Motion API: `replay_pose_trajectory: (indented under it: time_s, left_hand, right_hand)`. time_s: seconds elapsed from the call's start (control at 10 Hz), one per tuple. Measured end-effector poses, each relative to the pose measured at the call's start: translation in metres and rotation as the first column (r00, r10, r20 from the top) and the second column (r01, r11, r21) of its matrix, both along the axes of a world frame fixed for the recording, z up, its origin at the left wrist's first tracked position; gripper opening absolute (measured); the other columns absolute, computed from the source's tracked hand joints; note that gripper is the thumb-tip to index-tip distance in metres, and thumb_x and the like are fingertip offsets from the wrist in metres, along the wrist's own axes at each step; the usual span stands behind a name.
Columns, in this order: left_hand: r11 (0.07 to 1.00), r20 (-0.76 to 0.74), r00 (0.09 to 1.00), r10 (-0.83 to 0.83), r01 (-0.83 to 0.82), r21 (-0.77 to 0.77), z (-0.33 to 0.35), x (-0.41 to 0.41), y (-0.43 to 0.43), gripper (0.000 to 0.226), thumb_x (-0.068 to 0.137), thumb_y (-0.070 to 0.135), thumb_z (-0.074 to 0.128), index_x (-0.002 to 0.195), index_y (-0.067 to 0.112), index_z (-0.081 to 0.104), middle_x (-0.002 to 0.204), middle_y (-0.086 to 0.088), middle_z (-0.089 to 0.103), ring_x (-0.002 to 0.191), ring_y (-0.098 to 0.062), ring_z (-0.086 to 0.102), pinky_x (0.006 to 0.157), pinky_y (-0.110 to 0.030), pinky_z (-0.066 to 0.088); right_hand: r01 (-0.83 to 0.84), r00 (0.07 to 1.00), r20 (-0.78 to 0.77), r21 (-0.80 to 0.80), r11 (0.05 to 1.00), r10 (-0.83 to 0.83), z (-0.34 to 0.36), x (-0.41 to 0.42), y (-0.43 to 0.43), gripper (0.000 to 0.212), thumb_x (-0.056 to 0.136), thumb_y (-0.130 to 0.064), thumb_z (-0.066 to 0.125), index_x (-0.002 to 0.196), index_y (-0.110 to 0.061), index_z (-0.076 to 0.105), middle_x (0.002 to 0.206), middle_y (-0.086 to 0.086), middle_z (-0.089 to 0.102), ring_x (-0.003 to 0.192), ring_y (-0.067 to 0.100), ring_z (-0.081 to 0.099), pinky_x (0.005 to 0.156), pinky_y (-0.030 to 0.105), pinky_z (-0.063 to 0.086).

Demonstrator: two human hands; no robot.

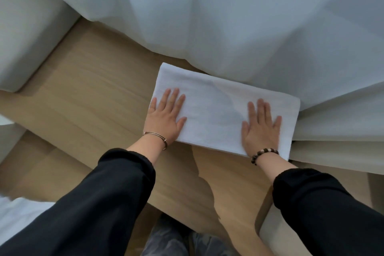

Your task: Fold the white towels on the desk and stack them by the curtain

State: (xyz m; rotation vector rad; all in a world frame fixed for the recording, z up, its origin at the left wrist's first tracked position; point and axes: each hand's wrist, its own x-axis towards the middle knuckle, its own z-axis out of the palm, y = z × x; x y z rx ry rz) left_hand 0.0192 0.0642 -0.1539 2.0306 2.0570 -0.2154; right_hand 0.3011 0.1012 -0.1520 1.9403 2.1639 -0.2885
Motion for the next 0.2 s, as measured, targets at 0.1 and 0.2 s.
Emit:
replay_pose_trajectory:
  time_s: [0.1, 0.2]
  left_hand:
    - [0.994, 0.01, 0.995, 0.094, -0.094, -0.053, 0.013, 0.011, 0.004, 0.065, 0.097, 0.05, 0.015, 0.147, 0.027, -0.019, 0.157, 0.003, -0.022, 0.143, -0.019, -0.023, 0.114, -0.044, -0.012]
    - [0.995, 0.045, 0.994, 0.103, -0.104, 0.004, 0.037, 0.03, 0.009, 0.064, 0.099, 0.048, 0.019, 0.148, 0.028, -0.016, 0.158, -0.001, -0.021, 0.144, -0.023, -0.022, 0.114, -0.047, -0.011]
  right_hand:
    - [0.135, 0.99, -0.043, -0.033, 0.99, -0.136, 0.013, -0.011, 0.003, 0.061, 0.098, -0.037, 0.02, 0.153, -0.021, -0.001, 0.16, 0.004, -0.013, 0.146, 0.02, -0.013, 0.116, 0.05, -0.007]
    - [-0.021, 0.974, -0.225, -0.014, 1.0, 0.017, 0.045, -0.059, 0.006, 0.06, 0.101, -0.034, 0.026, 0.153, -0.021, -0.002, 0.159, 0.006, -0.014, 0.146, 0.021, -0.013, 0.117, 0.044, -0.009]
